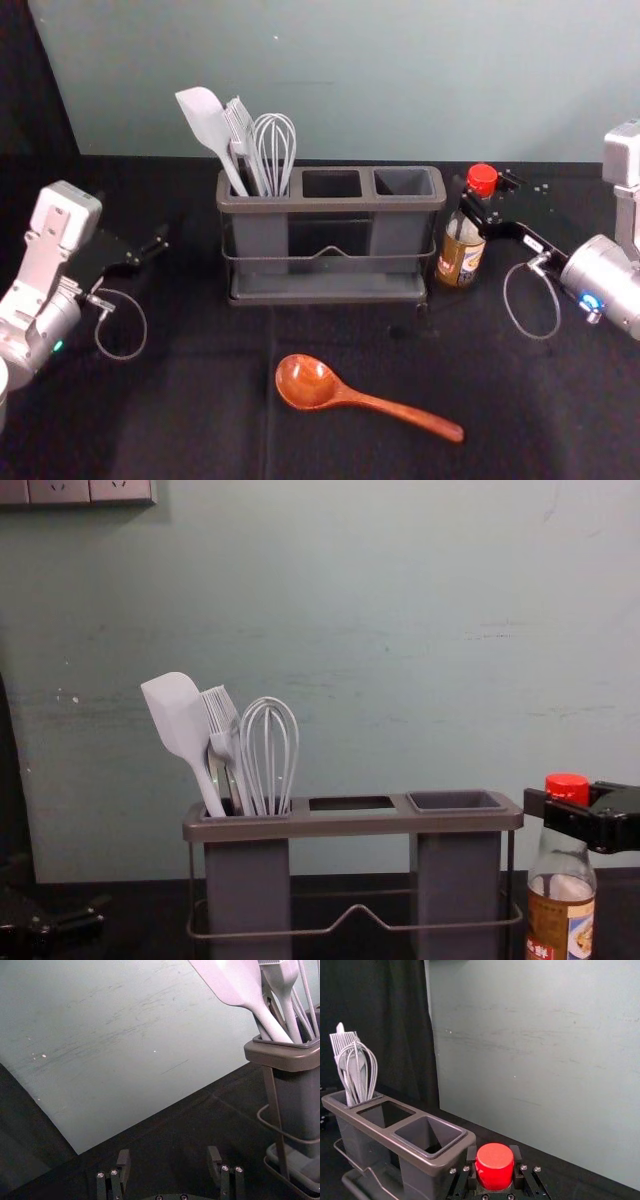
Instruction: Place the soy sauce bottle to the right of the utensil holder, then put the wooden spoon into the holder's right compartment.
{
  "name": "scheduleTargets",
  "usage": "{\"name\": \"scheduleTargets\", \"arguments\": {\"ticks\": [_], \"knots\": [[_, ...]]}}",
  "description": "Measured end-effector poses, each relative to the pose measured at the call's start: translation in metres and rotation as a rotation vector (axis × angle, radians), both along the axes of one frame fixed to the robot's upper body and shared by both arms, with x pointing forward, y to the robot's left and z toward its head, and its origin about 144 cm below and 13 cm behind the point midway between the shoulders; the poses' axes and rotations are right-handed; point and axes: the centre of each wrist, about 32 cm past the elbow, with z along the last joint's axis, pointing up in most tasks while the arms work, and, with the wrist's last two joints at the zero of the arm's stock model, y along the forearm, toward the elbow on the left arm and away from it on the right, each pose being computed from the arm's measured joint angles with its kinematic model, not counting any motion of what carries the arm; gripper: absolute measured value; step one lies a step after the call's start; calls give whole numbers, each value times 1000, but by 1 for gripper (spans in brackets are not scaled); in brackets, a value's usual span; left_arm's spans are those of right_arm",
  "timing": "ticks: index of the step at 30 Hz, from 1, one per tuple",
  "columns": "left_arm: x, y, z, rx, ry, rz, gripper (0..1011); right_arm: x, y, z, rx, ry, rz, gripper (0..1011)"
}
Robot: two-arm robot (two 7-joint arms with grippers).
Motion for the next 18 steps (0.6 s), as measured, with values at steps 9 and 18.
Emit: {"name": "scheduleTargets", "arguments": {"ticks": [9, 18], "knots": [[0, 0, 0, 0, 0, 0, 1005, 2, 4, -2, 9, 3, -3, 382], [0, 0, 0, 0, 0, 0, 1005, 4, 5, -3, 9, 8, -5, 382]]}}
